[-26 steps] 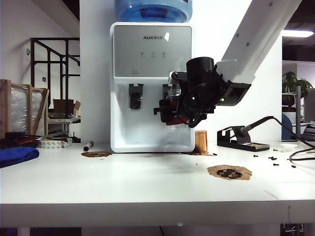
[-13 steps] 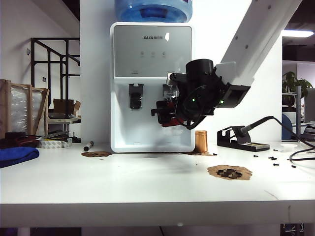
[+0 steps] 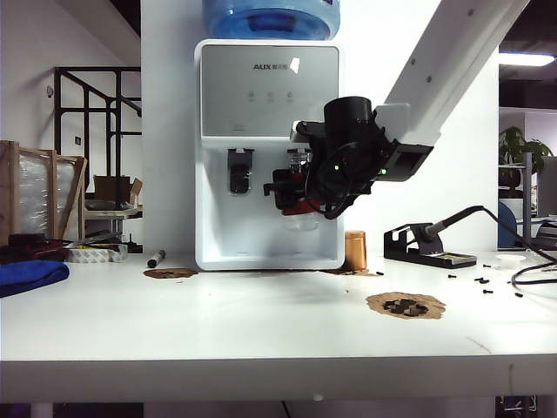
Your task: Pick up the water bottle with two loops of red belts, then reach the front water dispenser and gently press the gray-black baffle horizontally to get a little water.
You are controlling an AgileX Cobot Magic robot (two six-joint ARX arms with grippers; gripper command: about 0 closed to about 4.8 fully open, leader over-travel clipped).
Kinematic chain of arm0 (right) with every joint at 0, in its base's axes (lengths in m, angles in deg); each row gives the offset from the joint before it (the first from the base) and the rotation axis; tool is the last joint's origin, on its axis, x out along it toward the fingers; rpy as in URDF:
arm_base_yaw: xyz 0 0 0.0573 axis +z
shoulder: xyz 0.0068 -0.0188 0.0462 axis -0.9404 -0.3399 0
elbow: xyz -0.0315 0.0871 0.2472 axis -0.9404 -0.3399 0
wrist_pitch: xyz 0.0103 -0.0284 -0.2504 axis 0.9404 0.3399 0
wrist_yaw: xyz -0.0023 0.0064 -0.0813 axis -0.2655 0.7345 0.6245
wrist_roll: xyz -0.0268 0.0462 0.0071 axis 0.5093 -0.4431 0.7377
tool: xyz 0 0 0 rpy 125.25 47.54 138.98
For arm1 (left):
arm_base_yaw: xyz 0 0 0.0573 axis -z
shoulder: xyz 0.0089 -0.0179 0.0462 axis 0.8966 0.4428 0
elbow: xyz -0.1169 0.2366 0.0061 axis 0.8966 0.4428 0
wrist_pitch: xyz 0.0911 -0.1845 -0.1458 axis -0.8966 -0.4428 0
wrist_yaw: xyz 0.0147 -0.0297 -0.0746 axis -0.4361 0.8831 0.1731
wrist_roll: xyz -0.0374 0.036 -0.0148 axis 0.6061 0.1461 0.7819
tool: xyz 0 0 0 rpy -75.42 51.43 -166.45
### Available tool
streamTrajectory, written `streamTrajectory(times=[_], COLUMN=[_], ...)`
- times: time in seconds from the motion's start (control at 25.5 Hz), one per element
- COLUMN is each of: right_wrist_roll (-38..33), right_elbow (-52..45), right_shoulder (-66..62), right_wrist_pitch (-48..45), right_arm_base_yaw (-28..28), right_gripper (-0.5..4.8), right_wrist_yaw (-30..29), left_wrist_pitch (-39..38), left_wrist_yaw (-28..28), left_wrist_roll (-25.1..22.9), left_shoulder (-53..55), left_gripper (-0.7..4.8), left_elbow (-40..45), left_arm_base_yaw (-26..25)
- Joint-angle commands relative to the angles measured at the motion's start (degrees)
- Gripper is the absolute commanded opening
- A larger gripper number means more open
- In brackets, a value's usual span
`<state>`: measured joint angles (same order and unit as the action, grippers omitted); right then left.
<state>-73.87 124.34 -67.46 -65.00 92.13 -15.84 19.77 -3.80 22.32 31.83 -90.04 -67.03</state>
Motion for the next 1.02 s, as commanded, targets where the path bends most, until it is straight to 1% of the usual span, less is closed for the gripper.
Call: streamTrajectory(times=[0.04,0.2,0.51,0.67,0.78,0.82,0.94,1.02], right_wrist_roll=[0.1,-0.2,-1.5,-3.0,-3.0,-3.1,-3.1,-3.2], right_elbow=[0.7,0.7,0.5,0.3,0.3,0.3,-0.2,-2.6], right_shoulder=[0.6,0.6,0.8,0.8,1.2,1.6,2.6,4.0], right_wrist_pitch=[-1.7,-2.1,-2.7,-2.6,-2.3,-0.5,1.4,0.1], right_arm_base_yaw=[0.0,0.0,0.2,1.0,1.4,1.6,1.6,1.7], right_gripper=[-0.04,-0.04,-0.04,-0.04,-0.04,-0.04,-0.04,-0.04], right_wrist_yaw=[0.3,3.3,3.0,0.3,0.5,2.1,1.9,1.9], left_wrist_pitch=[0.3,0.3,0.3,0.3,0.2,0.3,0.2,0.2], left_wrist_yaw=[0.2,0.2,0.2,0.2,0.2,0.2,0.2,0.2], left_wrist_roll=[-0.2,-0.2,-0.2,-0.2,-0.2,-0.2,-0.2,-0.2], left_shoulder=[0.0,0.0,0.0,0.0,0.0,0.0,0.0,0.0], left_gripper=[-0.04,-0.04,-0.04,-0.04,-0.04,-0.04,-0.04,-0.04], left_elbow=[-0.4,-0.4,-0.4,-0.4,-0.4,-0.4,-0.4,-0.4], left_arm_base_yaw=[0.0,0.0,0.0,0.0,0.0,0.0,0.0,0.0])
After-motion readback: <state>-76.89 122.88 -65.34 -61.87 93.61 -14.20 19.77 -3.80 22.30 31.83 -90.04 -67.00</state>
